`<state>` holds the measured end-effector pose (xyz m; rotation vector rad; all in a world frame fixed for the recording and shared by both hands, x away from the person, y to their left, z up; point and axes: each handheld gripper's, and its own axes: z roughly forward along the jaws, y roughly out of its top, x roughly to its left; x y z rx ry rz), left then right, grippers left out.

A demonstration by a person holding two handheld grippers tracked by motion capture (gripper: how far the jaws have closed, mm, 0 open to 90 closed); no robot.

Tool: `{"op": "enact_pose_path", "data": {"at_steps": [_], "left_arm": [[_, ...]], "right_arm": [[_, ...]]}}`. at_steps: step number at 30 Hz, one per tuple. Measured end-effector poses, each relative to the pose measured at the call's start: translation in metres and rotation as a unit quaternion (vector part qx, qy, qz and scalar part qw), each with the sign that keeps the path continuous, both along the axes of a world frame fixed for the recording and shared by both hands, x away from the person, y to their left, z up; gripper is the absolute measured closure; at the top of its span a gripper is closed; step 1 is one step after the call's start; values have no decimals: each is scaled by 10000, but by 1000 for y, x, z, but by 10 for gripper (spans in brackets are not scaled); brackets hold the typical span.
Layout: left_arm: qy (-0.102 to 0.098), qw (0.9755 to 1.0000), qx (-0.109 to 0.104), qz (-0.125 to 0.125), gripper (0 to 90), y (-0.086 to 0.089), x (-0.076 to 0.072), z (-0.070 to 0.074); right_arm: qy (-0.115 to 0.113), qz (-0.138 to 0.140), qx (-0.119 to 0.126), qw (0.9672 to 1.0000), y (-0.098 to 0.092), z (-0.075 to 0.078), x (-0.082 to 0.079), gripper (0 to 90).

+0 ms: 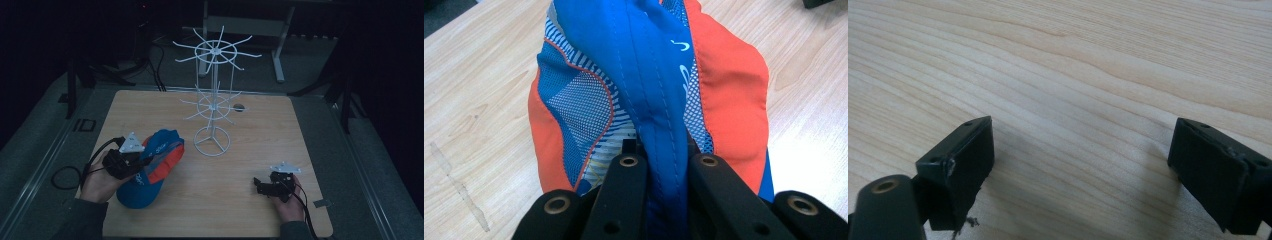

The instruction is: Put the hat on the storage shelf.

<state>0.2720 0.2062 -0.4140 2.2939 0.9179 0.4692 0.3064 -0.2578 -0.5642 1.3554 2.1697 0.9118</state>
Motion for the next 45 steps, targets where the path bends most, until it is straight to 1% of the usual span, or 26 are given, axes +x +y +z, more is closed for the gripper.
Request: {"op": "enact_pose_path", "data": {"at_steps": [9, 13, 21, 30, 33, 41, 45], "left_arm": [[-173, 9997, -120, 80, 892, 5, -1, 6], [-257, 9995, -166, 69, 892, 6, -1, 10], [-347, 9990, -270, 86, 892, 9, -1, 15], [-397, 9988, -294, 76, 892, 10, 0, 19], [-441, 9986, -277, 74, 892, 10, 0, 21], [-515, 9980, -353, 106, 891, 10, 0, 24], [-573, 9972, -451, 155, 892, 10, 1, 25]], "right_arm": [[4, -2, 2, 10000, 0, 0, 0, 111], [8, -5, 5, 10000, 0, 0, 0, 111], [3, -1, 2, 10000, 0, 0, 0, 111], [2, -2, 1, 10000, 0, 0, 0, 111], [1, 0, -1, 10000, 0, 0, 0, 111], [2, 0, 0, 10000, 0, 0, 0, 111], [3, 1, -1, 10000, 0, 0, 0, 111]]}}
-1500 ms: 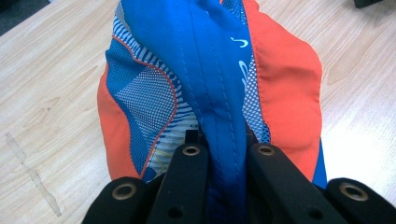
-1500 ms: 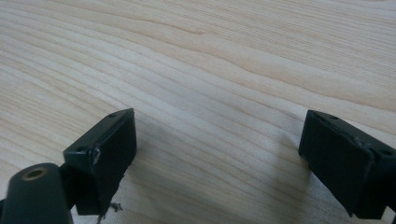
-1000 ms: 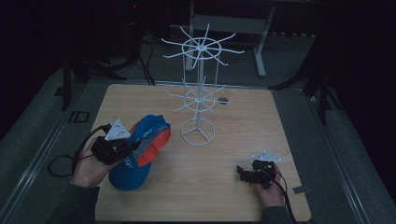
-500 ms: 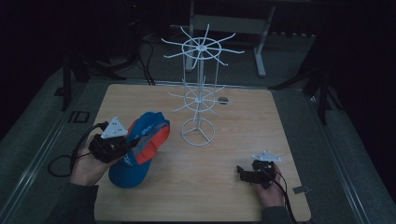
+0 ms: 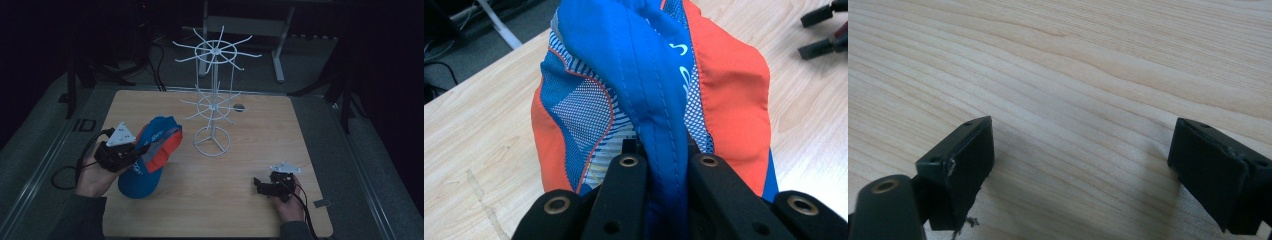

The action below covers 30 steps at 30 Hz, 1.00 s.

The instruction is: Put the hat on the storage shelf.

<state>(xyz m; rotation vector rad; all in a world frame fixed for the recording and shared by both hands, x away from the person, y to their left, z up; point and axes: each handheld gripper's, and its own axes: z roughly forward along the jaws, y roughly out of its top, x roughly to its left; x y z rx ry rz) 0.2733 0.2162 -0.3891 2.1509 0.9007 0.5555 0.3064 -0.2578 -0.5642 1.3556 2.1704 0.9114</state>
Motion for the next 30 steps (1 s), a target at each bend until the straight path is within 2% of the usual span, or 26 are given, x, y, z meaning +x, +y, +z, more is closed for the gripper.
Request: {"op": "enact_pose_path", "data": {"at_steps": [7, 30], "left_arm": [[-85, 9999, -142, 34, 891, 0, 2, 4], [-157, 9988, -452, 122, 891, 5, 8, 8]], "right_arm": [[3, 1, -3, 10000, 0, 0, 0, 111], [3, -3, -2, 10000, 0, 0, 0, 111]]}}
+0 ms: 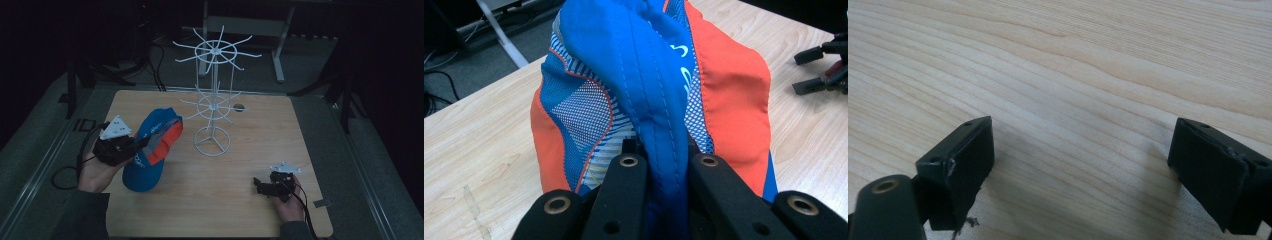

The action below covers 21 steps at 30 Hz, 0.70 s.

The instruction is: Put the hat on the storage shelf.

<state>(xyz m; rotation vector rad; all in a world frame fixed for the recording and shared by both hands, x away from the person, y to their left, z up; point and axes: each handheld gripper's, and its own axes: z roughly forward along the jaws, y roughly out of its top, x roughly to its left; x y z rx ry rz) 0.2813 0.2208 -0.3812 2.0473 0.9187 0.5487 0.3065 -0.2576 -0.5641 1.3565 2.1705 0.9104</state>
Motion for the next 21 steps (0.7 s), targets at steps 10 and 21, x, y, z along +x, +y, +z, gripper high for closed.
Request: {"op": "enact_pose_path", "data": {"at_steps": [10, 21], "left_arm": [[-30, 9999, -111, 38, 891, 1, 2, 0], [16, 9999, -109, 8, 891, 0, 2, -2]], "right_arm": [[0, -1, 1, 10000, 0, 0, 0, 111], [2, -3, 2, 10000, 0, 0, 0, 111]]}}
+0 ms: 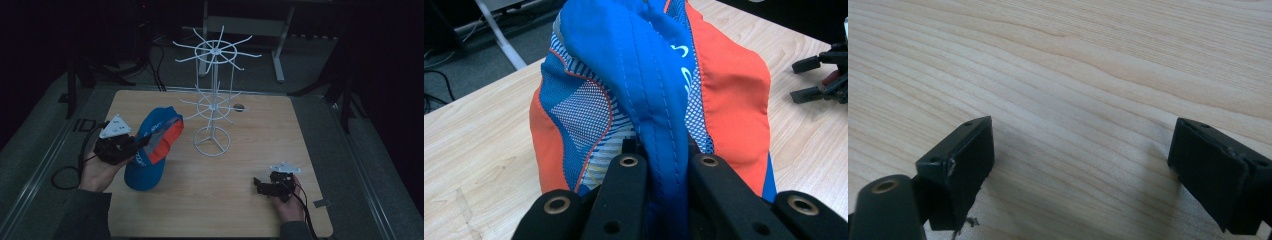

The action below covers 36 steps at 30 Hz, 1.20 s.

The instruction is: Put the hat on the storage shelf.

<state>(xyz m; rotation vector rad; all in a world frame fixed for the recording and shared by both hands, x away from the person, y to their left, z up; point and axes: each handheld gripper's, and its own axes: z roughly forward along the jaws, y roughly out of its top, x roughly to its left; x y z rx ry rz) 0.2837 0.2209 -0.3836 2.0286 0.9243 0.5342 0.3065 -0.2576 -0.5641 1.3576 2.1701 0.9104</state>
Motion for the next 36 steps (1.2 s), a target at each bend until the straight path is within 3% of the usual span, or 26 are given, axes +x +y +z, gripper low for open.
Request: {"op": "enact_pose_path", "data": {"at_steps": [36], "left_arm": [[-7, 10000, -56, 6, 891, -2, 0, -1]], "right_arm": [[1, -3, 3, 10000, 0, 0, 0, 111]]}}
